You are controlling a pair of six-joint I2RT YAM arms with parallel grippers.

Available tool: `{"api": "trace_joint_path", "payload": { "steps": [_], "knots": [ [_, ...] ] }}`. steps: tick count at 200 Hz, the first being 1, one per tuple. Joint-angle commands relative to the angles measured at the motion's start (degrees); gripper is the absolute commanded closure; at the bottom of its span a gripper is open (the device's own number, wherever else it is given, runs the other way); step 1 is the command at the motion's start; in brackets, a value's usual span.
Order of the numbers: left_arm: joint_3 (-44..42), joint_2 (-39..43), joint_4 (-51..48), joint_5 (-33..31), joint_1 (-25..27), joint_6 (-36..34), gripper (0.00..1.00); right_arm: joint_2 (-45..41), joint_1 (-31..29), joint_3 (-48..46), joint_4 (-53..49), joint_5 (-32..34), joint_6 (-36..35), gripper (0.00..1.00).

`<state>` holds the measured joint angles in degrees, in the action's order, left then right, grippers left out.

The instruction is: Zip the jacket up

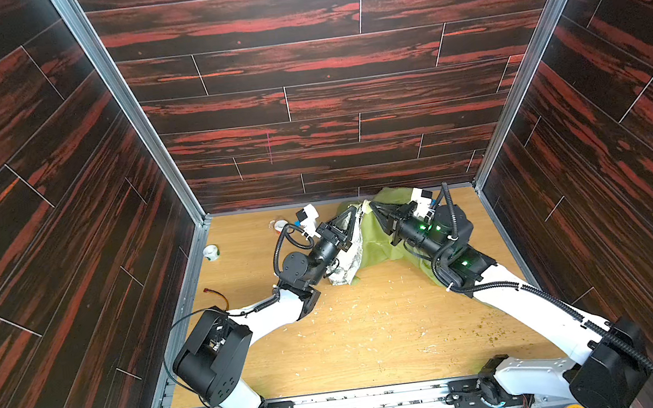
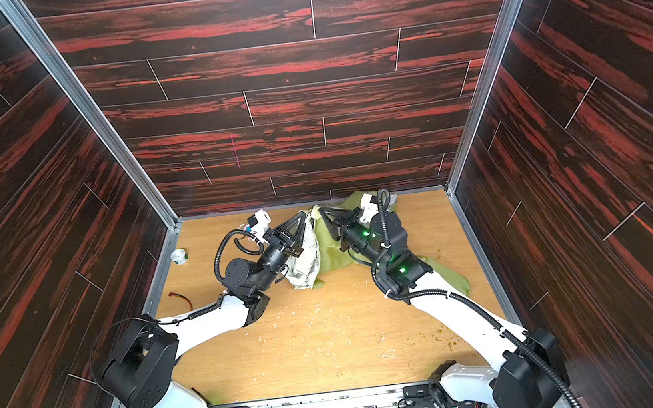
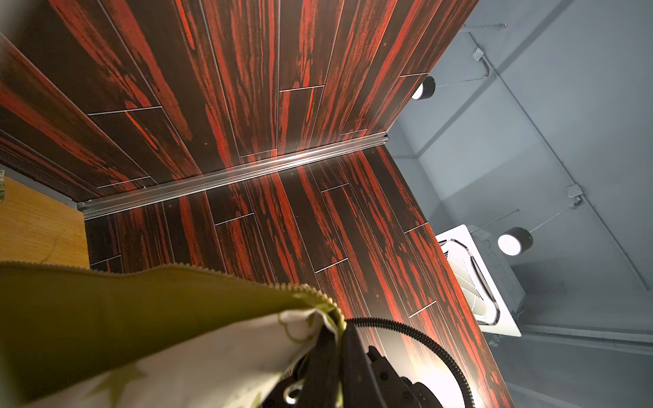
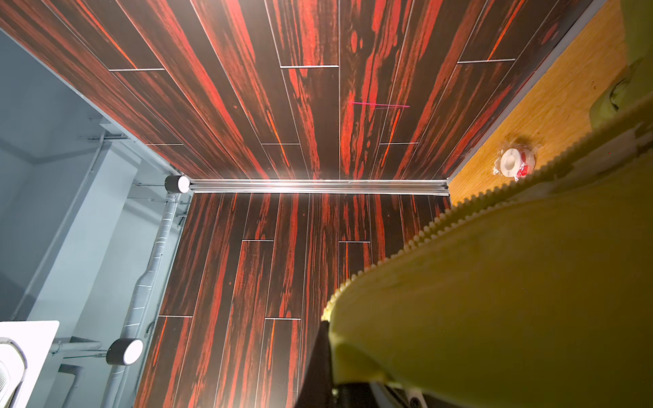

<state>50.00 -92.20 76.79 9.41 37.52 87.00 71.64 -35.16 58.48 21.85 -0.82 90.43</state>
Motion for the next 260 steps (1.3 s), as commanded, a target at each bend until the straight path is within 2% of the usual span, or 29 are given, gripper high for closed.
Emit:
{"api": "trace_joint_path", "payload": {
  "steps": [1,132,174,260],
  "knots": [
    [0.54,0.82,3.98,0.22,0.13,-0.4,1.0,0.93,-0.63,0.5,2.08,-0.32,0.58,1.0],
    [-0.25,1.48,3.89,0.62,0.19,-2.06,1.0,-2.03,-2.04,0.6,-4.06,1.43,-2.72,1.0],
    [-0.43,2.77,-0.6,3.22,0.18,-4.61,1.0,-2.69,-2.19,1.55,-4.88,1.91,-3.84,1.0],
    [-1.62,4.22,-4.21,3.33,0.14,-6.84,1.0,-4.32,-2.19,2.07,-7.76,2.75,-5.14,1.0]
  ]
}}
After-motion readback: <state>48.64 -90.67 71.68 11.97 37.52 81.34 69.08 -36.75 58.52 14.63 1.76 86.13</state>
